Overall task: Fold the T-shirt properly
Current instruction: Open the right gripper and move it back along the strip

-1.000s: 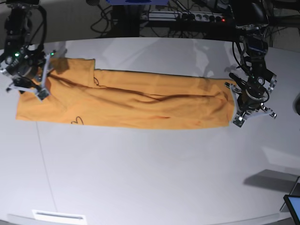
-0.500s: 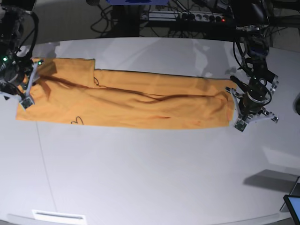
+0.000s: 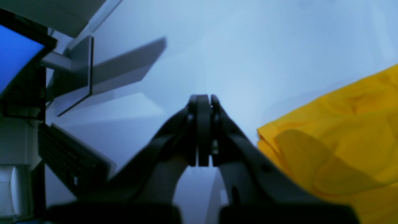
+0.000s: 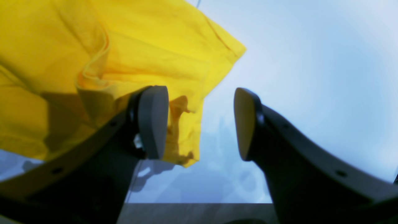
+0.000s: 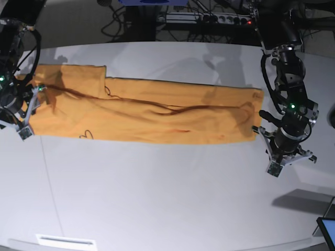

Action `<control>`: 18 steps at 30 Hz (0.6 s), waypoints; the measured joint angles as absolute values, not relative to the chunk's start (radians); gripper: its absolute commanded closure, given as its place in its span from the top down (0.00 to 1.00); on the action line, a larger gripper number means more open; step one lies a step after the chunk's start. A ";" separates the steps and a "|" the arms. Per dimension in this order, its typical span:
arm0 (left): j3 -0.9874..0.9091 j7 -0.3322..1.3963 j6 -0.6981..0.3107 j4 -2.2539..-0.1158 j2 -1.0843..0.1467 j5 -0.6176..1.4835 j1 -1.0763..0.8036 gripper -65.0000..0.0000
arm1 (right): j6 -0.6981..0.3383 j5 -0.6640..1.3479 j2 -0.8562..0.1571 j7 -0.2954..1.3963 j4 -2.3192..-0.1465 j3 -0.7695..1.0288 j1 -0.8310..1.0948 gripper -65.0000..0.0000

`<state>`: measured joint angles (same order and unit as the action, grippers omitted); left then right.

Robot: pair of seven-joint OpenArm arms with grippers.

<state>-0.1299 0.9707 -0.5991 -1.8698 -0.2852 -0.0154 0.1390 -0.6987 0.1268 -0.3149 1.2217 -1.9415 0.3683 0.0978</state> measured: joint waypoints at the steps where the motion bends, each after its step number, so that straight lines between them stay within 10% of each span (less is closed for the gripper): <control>1: -0.130 0.974 -0.599 -1.870 -0.286 -0.014 0.147 0.00 | -0.699 0.126 -0.316 1.222 -1.942 0.368 0.097 0.50; 18: -0.131 0.965 -0.599 -1.779 -0.271 -0.006 0.149 0.00 | -0.699 0.126 -0.280 1.231 -1.938 0.210 0.028 0.50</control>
